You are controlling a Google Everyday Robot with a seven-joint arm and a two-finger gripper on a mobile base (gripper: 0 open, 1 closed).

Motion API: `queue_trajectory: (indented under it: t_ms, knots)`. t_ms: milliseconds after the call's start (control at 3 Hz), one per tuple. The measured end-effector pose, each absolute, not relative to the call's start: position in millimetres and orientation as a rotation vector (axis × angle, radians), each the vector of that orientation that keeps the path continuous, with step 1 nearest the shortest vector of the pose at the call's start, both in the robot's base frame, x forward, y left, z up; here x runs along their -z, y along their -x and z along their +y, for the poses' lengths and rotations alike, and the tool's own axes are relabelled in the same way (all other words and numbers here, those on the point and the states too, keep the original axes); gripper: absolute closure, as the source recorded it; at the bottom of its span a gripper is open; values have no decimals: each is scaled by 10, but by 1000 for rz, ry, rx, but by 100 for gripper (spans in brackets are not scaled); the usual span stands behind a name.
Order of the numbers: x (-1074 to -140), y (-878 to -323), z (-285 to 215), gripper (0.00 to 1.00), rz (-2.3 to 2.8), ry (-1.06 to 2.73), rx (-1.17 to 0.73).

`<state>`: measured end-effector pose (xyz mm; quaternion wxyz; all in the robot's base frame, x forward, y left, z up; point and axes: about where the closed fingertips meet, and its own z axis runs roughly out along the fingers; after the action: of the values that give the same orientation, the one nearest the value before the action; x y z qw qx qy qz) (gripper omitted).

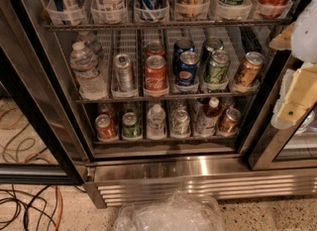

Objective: Pick pepsi can from top shelf of fridge

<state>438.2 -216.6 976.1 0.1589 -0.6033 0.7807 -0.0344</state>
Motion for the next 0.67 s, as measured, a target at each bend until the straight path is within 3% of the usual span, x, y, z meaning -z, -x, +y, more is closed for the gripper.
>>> queue_trajectory:
  t_ms: [667]
  knots:
    - [-9855,-4410,-2090,0,2199,1723,99]
